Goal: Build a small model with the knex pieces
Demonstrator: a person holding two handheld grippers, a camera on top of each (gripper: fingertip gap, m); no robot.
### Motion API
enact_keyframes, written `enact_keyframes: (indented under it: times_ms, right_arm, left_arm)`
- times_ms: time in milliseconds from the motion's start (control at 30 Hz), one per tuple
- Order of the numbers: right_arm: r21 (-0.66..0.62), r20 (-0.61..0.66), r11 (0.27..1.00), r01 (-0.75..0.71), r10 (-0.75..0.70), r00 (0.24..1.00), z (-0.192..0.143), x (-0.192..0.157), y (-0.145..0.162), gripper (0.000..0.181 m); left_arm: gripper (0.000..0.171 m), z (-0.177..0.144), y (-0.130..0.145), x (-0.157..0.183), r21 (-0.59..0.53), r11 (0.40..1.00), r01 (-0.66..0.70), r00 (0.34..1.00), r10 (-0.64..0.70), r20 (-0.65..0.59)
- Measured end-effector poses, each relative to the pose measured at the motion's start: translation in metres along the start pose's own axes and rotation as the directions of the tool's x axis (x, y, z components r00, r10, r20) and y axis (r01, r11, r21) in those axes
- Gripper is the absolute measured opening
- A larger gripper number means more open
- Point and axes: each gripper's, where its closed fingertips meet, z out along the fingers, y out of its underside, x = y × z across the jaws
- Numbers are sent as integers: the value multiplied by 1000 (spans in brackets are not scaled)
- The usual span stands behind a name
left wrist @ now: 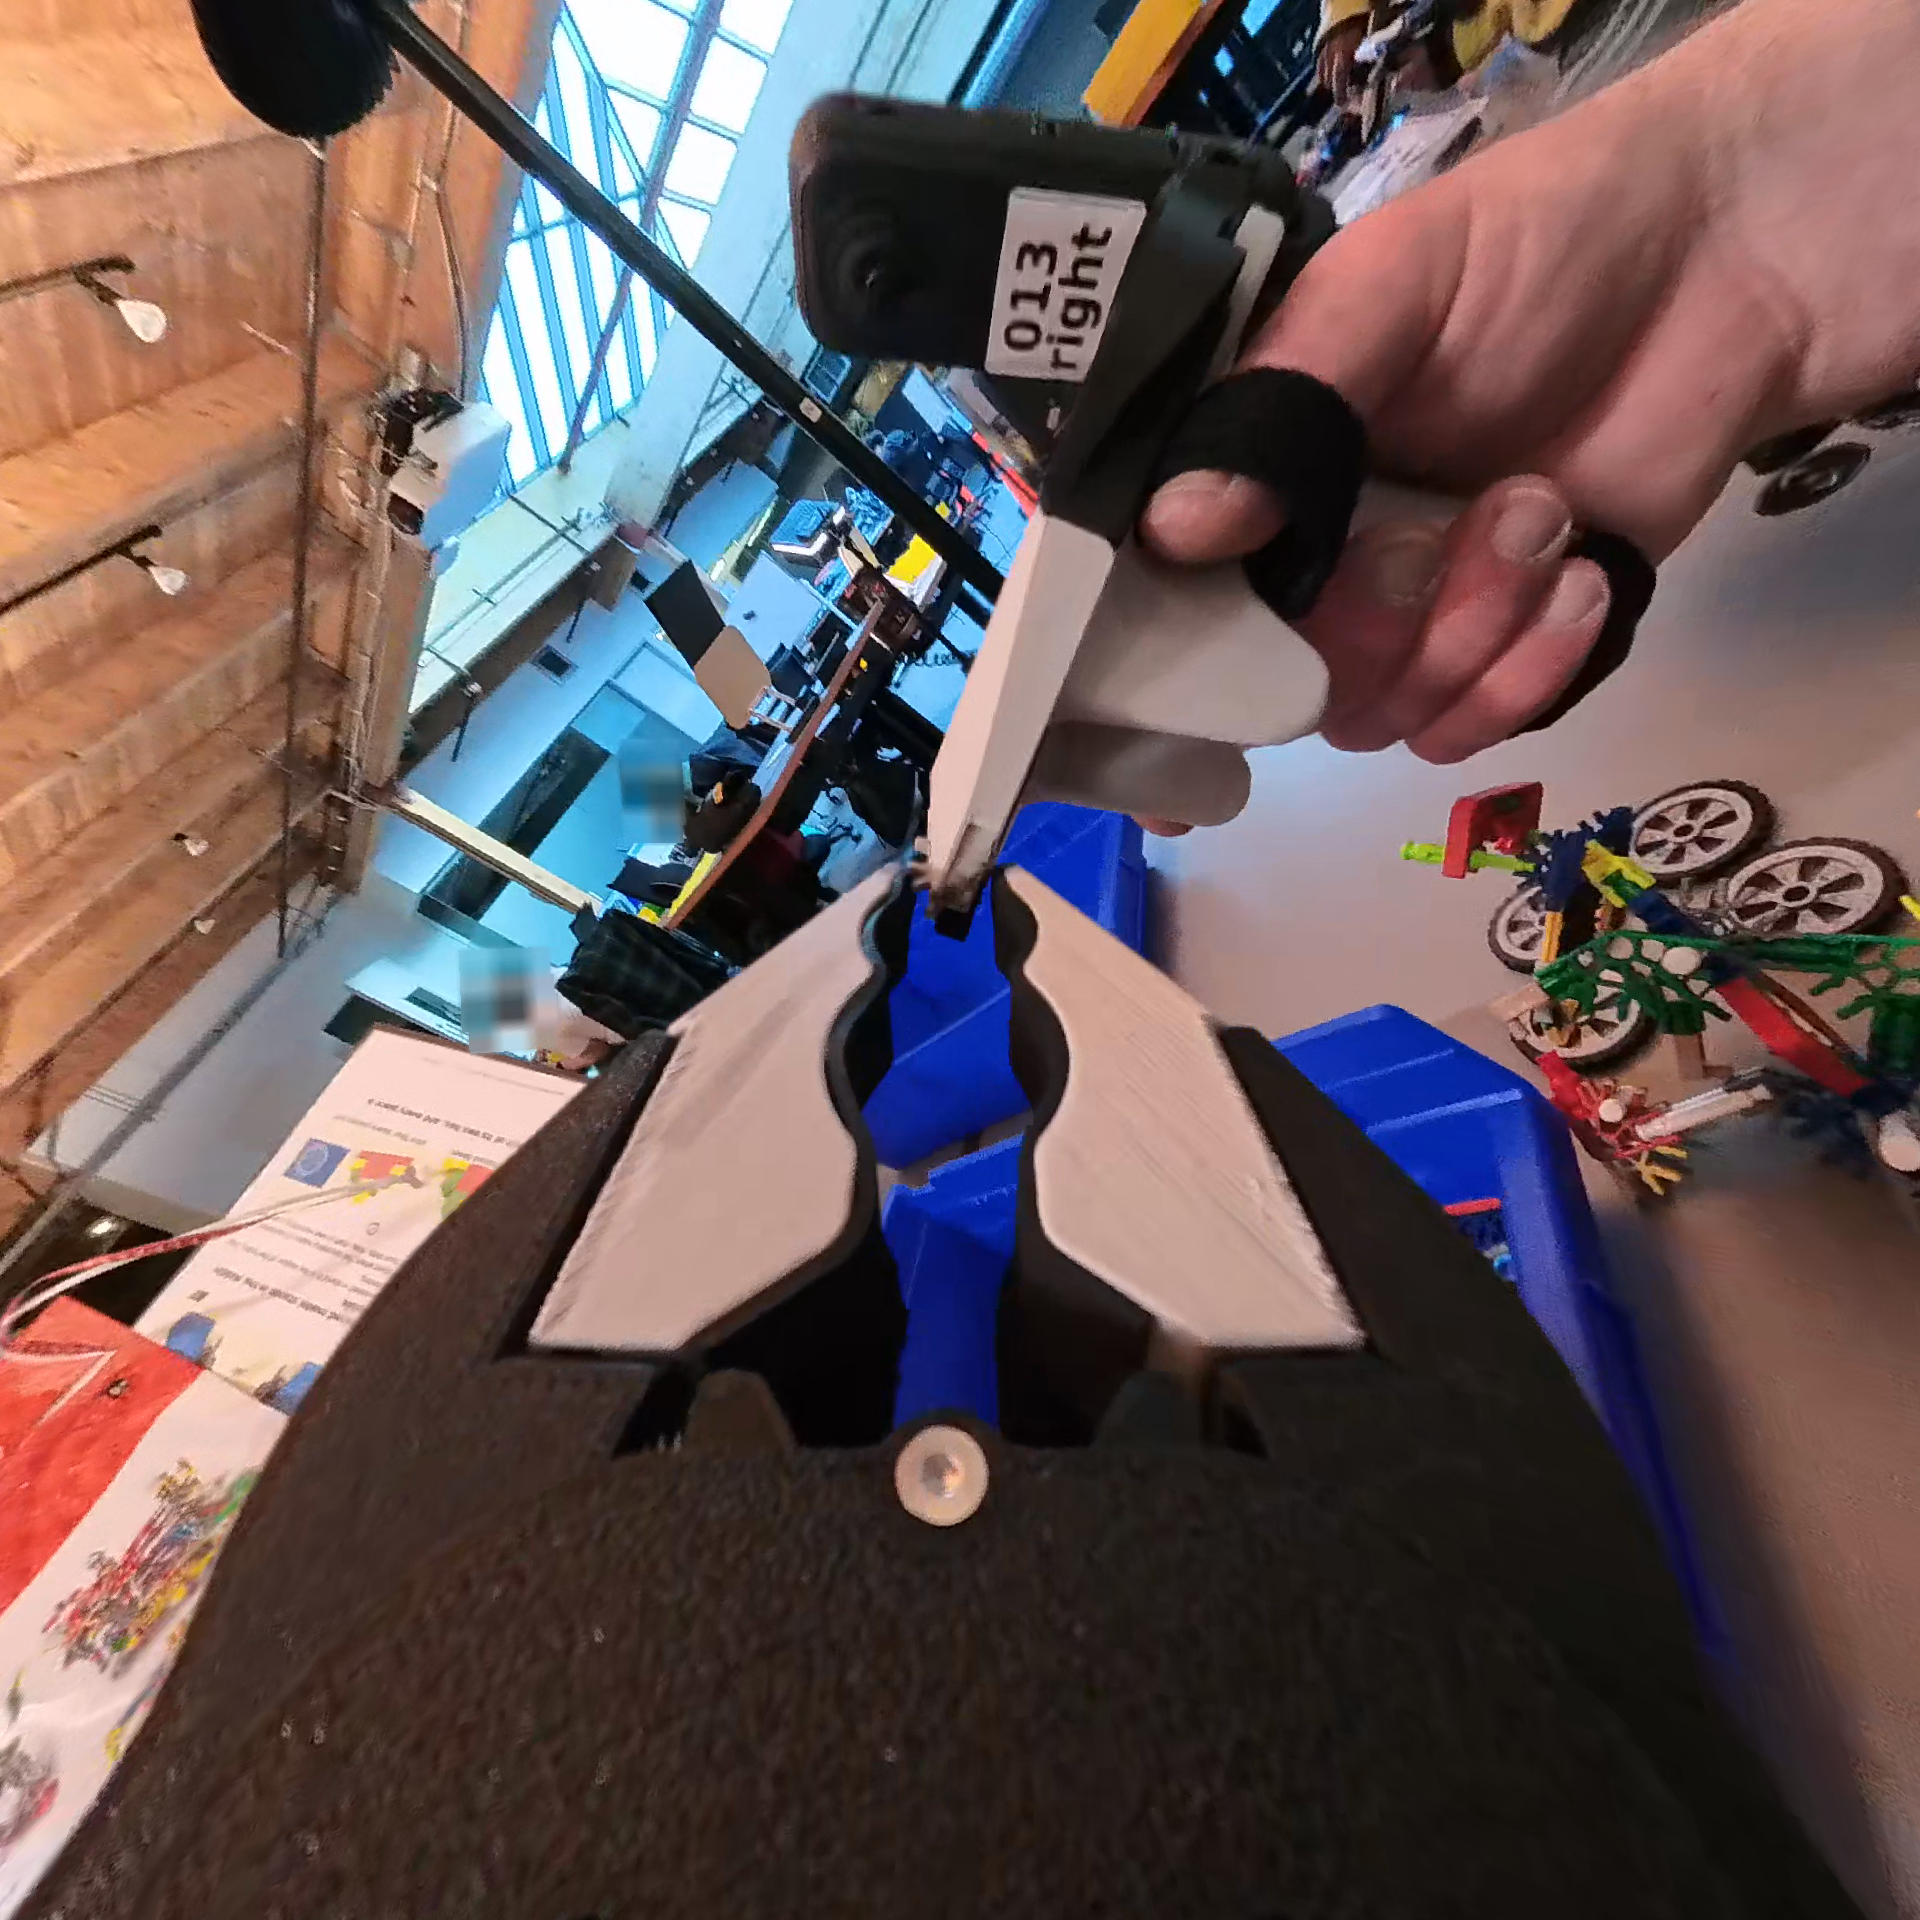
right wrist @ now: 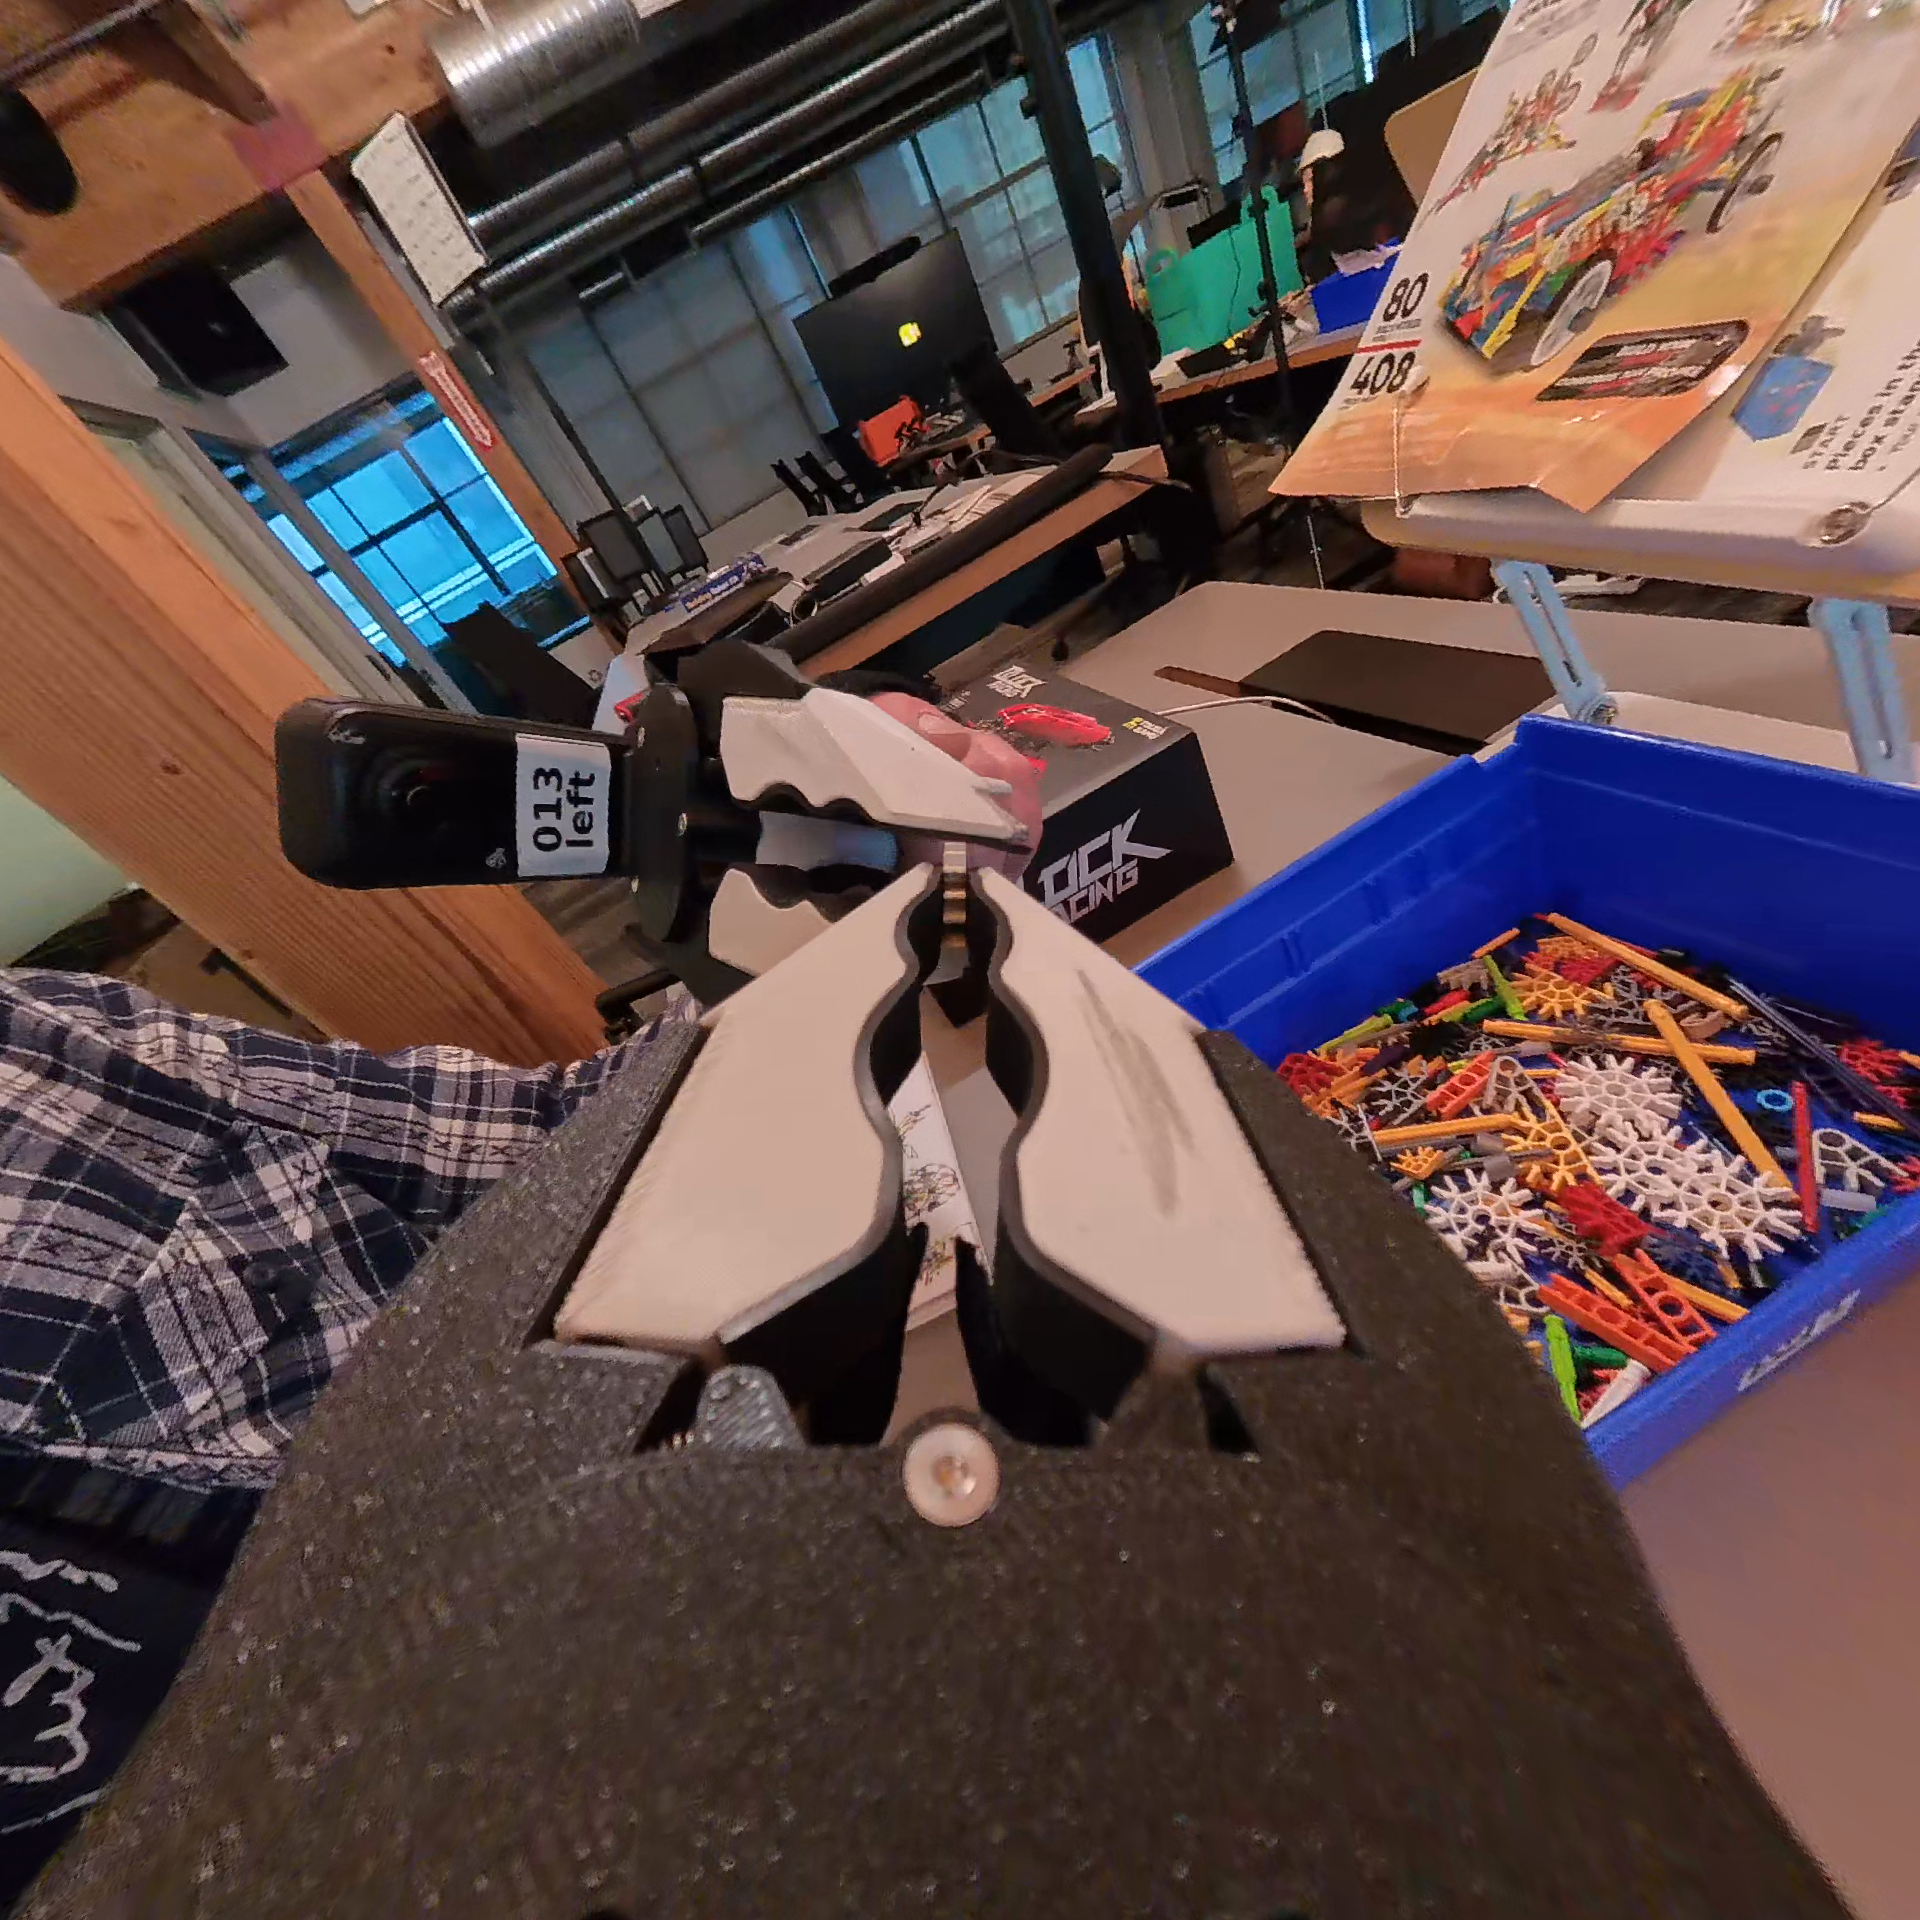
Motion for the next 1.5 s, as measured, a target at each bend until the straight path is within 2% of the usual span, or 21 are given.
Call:
enact_keyframes:
  times_ms: [300, 433, 567, 667, 733, 767, 833, 867, 900, 1000, 1167, 1267, 1500]
  right_arm:
    - [15, 2, 1000, -17, 17, 1000, 1, -1, -3, 3]
    - [47, -26, 998, -38, 39, 999, -6, 7, -8, 19]
    - [79, -64, 996, -38, 43, 997, -20, 13, -13, 21]
    - [73, -107, 997, -7, 15, 994, -29, 13, -14, 22]
    - [55, -163, 998, 28, -19, 986, -36, 15, -13, 22]
    - [46, -189, 998, 42, -33, 981, -40, 16, -12, 22]
    - [16, -252, 997, 78, -72, 965, -49, 18, -10, 22]
    - [-2, -287, 995, 101, -97, 953, -55, 19, -9, 23]
    - [-20, -312, 993, 119, -120, 942, -60, 19, -7, 23]
    - [-75, -366, 985, 158, -175, 914, -76, 18, 1, 23]
    - [-199, -428, 963, 184, -254, 868, -102, 20, 33, 23]
    - [-295, -489, 937, 186, -315, 813, -120, 30, 57, 23]
    - [-443, -511, 885, 144, -381, 771, -143, 26, 107, 22]
  left_arm:
    - [13, -2, -4, -3, 20, 999, -33, 999, 32, 37]
    - [12, -6, -1, -13, 23, 1000, -1, 998, -1, 69]
    - [12, -7, 6, -18, 0, 1000, 24, 998, -24, 63]
    - [13, -2, 26, -17, -82, 995, 52, 997, -48, 53]
    - [14, 5, 60, -15, -225, 967, 119, 993, -114, 35]
    - [19, 7, 78, -12, -297, 943, 148, 989, -146, 28]
    - [46, 8, 115, -3, -451, 867, 212, 973, -231, 14]
    - [56, 8, 127, -3, -494, 842, 218, 972, -231, 34]
    - [57, 8, 130, -3, -504, 836, 217, 972, -230, 36]
    - [64, 9, 122, -1, -487, 835, 256, 960, -277, 29]
    - [60, 11, 96, 7, -430, 869, 245, 957, -287, -35]
    - [57, 15, 73, 23, -383, 890, 247, 942, -314, -122]
    - [54, 18, 39, 73, -326, 925, 193, 885, -308, -350]
